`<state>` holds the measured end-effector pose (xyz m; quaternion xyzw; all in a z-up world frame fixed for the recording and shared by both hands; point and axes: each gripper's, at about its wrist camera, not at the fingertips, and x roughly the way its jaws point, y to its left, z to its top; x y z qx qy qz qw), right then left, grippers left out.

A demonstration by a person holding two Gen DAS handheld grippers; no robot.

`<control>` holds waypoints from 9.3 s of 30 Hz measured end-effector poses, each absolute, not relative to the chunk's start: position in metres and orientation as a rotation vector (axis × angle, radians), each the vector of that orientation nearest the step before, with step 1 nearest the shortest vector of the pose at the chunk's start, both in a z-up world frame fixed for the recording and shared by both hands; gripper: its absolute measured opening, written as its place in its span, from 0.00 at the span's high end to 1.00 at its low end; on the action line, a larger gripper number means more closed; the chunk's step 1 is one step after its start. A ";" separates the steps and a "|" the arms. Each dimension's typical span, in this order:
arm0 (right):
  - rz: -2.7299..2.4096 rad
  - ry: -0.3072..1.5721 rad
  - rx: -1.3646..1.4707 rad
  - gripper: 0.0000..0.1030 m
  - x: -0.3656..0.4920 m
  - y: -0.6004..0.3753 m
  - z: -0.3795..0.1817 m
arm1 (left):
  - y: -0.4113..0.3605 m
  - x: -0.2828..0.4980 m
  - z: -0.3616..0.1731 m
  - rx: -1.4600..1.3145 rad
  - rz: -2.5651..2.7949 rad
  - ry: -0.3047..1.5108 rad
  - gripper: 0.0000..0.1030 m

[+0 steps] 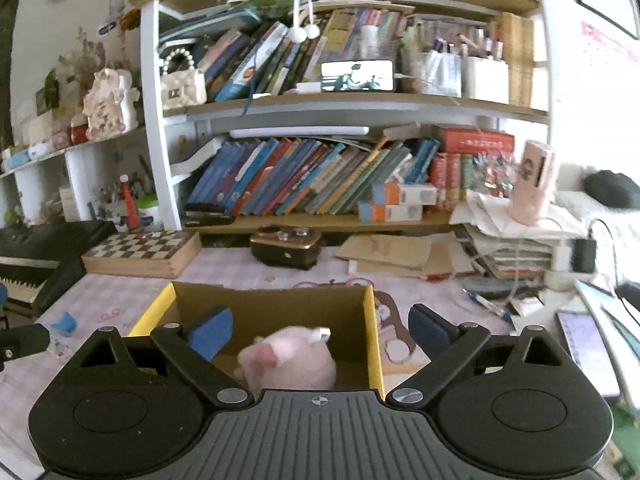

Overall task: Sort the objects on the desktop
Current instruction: 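Withdraw both open tools from the box toward the blue object and white box, then grasp the small white box with the left tool while the right tool grasps the blue object, then carry the white box and blue object with both tools toward the yellow box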

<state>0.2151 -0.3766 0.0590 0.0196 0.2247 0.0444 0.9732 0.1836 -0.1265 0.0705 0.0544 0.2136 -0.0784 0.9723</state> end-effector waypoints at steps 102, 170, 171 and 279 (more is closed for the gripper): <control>0.319 0.726 -0.015 0.07 0.091 -0.064 -0.015 | 0.137 0.066 0.003 0.006 -0.023 0.588 0.00; 0.327 0.711 -0.044 0.07 0.316 -0.074 -0.012 | 0.079 0.326 -0.079 0.027 -0.096 0.778 0.19; 0.324 0.710 -0.044 0.07 0.317 -0.075 -0.012 | 0.077 0.327 -0.080 0.017 -0.093 0.777 0.19; 0.323 0.761 0.150 0.73 0.067 -0.082 0.001 | 0.137 0.041 0.016 -0.091 -0.279 0.617 0.49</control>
